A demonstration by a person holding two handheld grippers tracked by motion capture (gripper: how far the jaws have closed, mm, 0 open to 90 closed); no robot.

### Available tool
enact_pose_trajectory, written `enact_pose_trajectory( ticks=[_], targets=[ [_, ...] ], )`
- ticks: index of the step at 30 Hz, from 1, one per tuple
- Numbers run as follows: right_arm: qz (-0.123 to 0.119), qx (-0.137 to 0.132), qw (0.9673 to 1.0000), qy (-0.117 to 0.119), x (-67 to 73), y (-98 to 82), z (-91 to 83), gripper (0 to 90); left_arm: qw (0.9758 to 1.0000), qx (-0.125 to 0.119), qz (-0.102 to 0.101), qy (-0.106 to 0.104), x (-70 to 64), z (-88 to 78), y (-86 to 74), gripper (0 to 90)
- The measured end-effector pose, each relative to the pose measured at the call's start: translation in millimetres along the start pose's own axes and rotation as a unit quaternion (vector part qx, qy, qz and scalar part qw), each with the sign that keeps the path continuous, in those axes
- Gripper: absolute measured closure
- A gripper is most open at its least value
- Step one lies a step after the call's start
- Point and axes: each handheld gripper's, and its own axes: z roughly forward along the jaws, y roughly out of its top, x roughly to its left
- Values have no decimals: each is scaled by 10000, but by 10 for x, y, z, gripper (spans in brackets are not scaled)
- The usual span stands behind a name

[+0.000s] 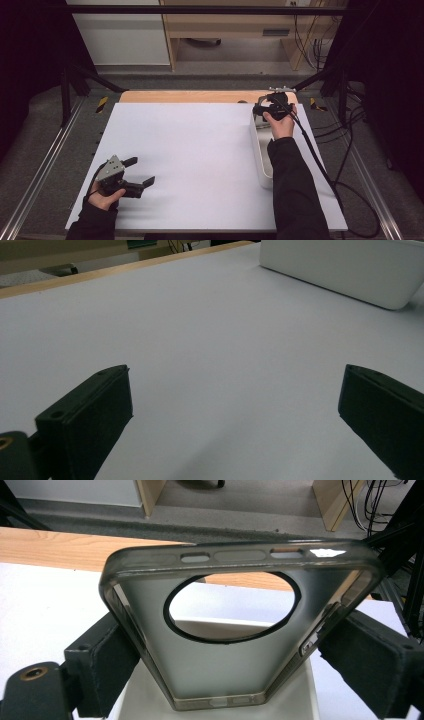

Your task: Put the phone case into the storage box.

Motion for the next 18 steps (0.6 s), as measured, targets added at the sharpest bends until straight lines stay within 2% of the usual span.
enact_pose_trajectory(
  ticks=[18],
  targets=[
    [-32, -37, 10000, -72, 37, -29, 35, 112, 10000, 18, 7, -5, 0, 5, -3, 5]
  ],
)
